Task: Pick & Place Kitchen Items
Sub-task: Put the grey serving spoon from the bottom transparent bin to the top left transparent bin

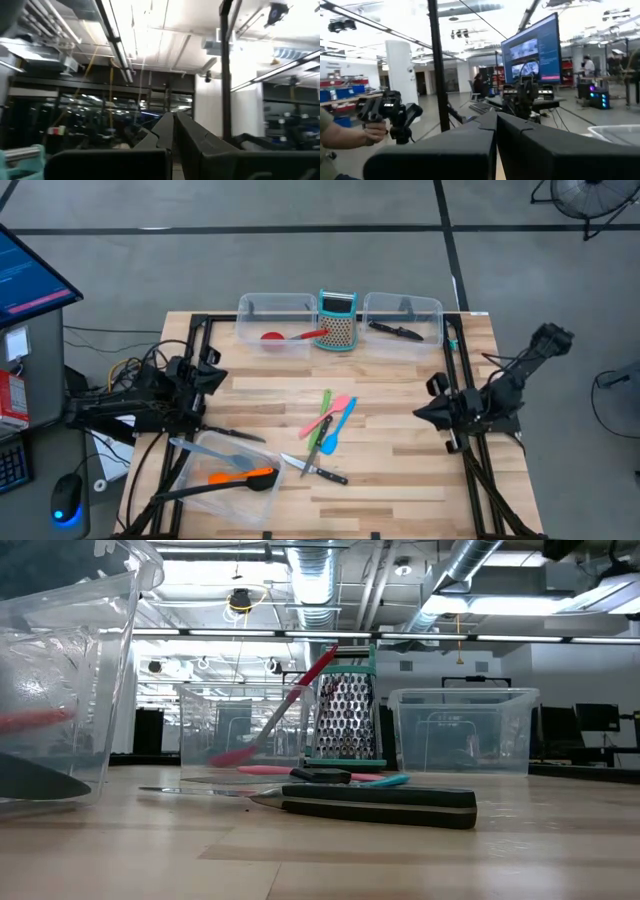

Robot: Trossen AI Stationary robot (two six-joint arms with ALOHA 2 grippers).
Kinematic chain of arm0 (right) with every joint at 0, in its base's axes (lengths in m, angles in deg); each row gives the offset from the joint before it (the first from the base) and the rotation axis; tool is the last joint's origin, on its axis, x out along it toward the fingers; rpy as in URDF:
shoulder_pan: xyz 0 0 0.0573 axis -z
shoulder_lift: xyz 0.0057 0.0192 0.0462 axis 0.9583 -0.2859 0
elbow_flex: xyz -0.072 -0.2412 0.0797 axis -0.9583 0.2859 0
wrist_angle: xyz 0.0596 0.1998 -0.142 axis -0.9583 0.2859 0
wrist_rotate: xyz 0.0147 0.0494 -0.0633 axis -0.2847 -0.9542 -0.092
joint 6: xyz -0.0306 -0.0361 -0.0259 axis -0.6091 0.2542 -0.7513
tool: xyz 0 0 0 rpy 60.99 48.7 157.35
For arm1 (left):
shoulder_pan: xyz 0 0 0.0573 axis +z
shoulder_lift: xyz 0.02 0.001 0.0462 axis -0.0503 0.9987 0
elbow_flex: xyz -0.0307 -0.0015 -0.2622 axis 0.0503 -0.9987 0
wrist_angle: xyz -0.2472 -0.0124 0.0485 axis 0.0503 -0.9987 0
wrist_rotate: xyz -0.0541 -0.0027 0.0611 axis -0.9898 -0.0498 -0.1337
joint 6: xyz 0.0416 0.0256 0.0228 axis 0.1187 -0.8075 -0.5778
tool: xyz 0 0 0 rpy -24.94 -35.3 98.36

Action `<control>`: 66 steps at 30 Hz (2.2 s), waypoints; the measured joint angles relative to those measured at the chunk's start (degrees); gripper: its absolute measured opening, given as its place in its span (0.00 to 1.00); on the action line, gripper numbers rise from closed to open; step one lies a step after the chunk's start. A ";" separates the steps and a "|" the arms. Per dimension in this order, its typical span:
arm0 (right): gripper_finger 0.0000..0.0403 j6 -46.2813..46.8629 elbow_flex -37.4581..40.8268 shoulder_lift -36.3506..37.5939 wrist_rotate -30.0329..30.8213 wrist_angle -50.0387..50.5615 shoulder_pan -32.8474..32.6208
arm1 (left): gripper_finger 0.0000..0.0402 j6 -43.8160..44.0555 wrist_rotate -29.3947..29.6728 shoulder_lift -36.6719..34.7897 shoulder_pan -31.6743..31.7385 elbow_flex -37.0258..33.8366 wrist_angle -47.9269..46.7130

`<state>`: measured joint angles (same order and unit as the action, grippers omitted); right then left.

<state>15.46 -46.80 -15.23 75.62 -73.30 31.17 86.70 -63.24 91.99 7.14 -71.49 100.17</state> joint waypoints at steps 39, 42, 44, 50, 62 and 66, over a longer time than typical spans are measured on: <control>0.00 17.17 15.95 4.71 -6.18 -6.73 9.68 | 0.32 -12.20 0.74 43.24 -15.52 59.12 -85.00; 0.00 17.19 15.95 4.71 -6.15 -6.49 9.70 | 0.44 -11.75 0.74 45.21 -21.44 59.12 -90.15; 0.00 17.19 15.95 4.71 -6.01 -6.14 9.80 | 0.51 -10.06 1.39 46.92 -25.64 59.12 -91.99; 0.00 17.19 15.97 4.71 -6.01 -6.02 9.84 | 0.62 -3.96 4.06 52.65 -36.99 59.12 -95.88; 0.00 17.19 15.99 4.69 -6.00 -5.76 9.86 | 0.60 5.24 7.17 61.87 -46.61 59.12 -108.77; 0.00 17.19 15.99 4.71 -6.00 -5.76 9.86 | 0.60 6.12 7.02 65.26 -48.23 59.12 -110.75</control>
<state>32.65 -30.81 -10.52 69.62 -79.06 41.03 92.82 -56.22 157.25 -41.10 -12.37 -10.58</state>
